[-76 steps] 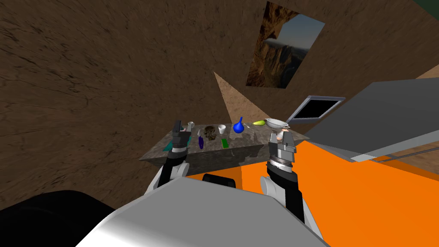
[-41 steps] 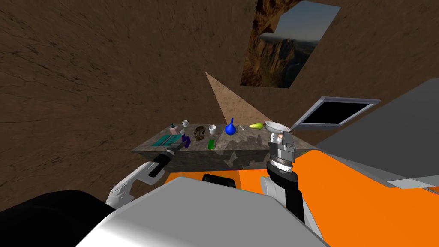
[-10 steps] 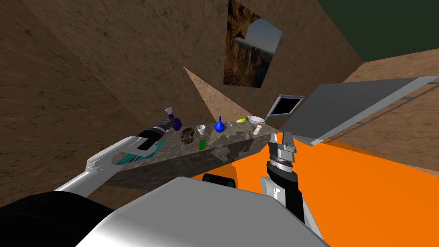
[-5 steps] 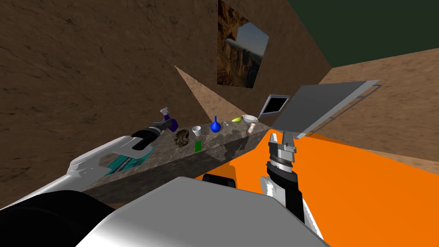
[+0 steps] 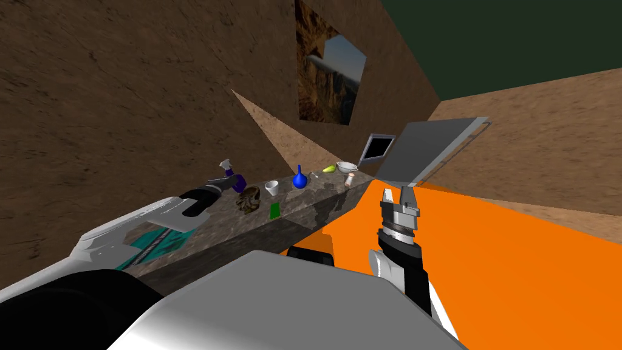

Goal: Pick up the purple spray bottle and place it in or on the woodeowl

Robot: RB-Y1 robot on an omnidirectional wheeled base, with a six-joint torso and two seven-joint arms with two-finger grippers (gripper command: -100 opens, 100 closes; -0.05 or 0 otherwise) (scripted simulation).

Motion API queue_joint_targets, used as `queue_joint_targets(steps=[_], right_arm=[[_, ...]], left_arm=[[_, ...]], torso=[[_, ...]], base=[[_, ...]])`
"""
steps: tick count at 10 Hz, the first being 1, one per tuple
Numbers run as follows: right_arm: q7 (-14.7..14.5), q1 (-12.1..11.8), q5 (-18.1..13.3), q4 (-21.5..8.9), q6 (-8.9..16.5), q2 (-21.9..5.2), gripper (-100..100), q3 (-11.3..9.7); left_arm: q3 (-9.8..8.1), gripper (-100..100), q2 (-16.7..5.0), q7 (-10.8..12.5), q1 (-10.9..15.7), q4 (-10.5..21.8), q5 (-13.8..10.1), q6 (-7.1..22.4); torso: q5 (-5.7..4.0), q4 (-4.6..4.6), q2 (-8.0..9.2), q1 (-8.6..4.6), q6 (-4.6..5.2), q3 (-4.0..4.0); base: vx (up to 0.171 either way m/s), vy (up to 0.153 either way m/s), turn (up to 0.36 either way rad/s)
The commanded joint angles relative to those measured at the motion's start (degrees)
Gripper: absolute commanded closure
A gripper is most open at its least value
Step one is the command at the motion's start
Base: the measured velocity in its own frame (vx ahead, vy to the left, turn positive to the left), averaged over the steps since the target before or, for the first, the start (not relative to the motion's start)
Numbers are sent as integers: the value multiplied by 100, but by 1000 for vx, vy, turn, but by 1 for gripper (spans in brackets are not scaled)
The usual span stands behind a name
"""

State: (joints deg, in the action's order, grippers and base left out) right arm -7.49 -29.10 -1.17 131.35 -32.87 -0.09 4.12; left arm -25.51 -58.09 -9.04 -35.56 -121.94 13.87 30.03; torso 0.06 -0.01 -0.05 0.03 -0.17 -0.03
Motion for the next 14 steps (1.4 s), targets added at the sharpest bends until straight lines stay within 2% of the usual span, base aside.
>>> queue_joint_targets(steps=[1,6,7,8,9,13,14], right_arm=[[0,0,0,0,0,0,0,0],[0,0,0,0,0,0,0,0],[0,0,0,0,0,0,0,0],[0,-1,0,0,0,0,0,0],[0,-1,0,0,0,0,0,1],[0,0,0,0,0,0,0,0],[0,0,0,0,0,0,0,0]], left_arm=[[4,100,-46,87,-183,36,-74,216],[2,100,-113,278,-712,61,-235,697],[6,100,-117,299,-784,64,-249,757],[28,100,-120,277,-701,68,-233,726],[31,-100,-116,284,-715,80,-233,731],[31,-100,-116,283,-714,79,-233,732],[31,0,-116,283,-714,79,-233,732]], torso=[[0,0,0,0,0,0],[-2,0,-1,-1,-6,0],[-3,-1,-4,-3,-6,-2],[-3,-1,-5,-4,-11,-3],[-7,3,1,-5,-8,2],[-7,6,10,-5,-8,8],[-7,6,11,-5,-8,8]], base=[[18,-3,-111],[22,-6,-103],[36,-14,-77],[14,-7,1],[0,0,0],[0,0,0],[0,0,0]])
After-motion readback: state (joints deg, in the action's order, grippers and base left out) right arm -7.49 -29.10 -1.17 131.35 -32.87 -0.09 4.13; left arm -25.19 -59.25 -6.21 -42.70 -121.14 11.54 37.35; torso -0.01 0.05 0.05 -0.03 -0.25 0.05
